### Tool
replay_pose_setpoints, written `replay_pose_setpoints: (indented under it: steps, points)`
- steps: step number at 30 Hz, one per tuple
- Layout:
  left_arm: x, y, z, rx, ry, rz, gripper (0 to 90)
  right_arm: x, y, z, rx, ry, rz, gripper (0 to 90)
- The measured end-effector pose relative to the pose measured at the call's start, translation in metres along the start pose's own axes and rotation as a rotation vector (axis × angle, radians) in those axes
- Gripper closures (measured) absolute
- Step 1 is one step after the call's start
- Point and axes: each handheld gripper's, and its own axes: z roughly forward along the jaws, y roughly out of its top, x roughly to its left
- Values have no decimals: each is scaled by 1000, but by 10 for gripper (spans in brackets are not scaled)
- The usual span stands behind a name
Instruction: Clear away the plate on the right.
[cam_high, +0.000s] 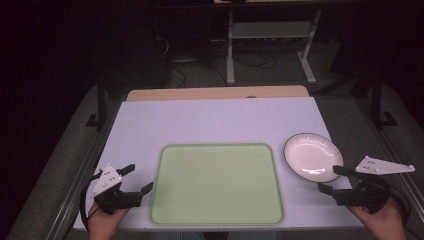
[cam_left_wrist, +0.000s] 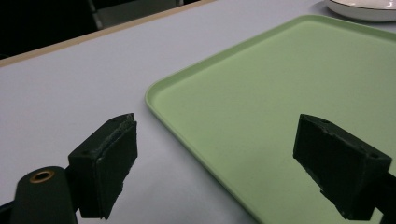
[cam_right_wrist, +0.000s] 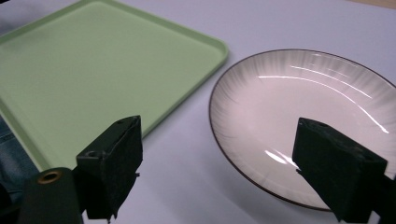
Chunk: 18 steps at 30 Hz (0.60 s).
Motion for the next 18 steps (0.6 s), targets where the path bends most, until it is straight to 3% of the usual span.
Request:
replay_pose_setpoints:
  steps: [12,18]
  points:
    - [1,0,1,4,0,-2,136,-40,-9,-13,17,-87,91,201]
    - [1,0,1,4,1,-3,136,-59,-11,-9,45,-123,135,219]
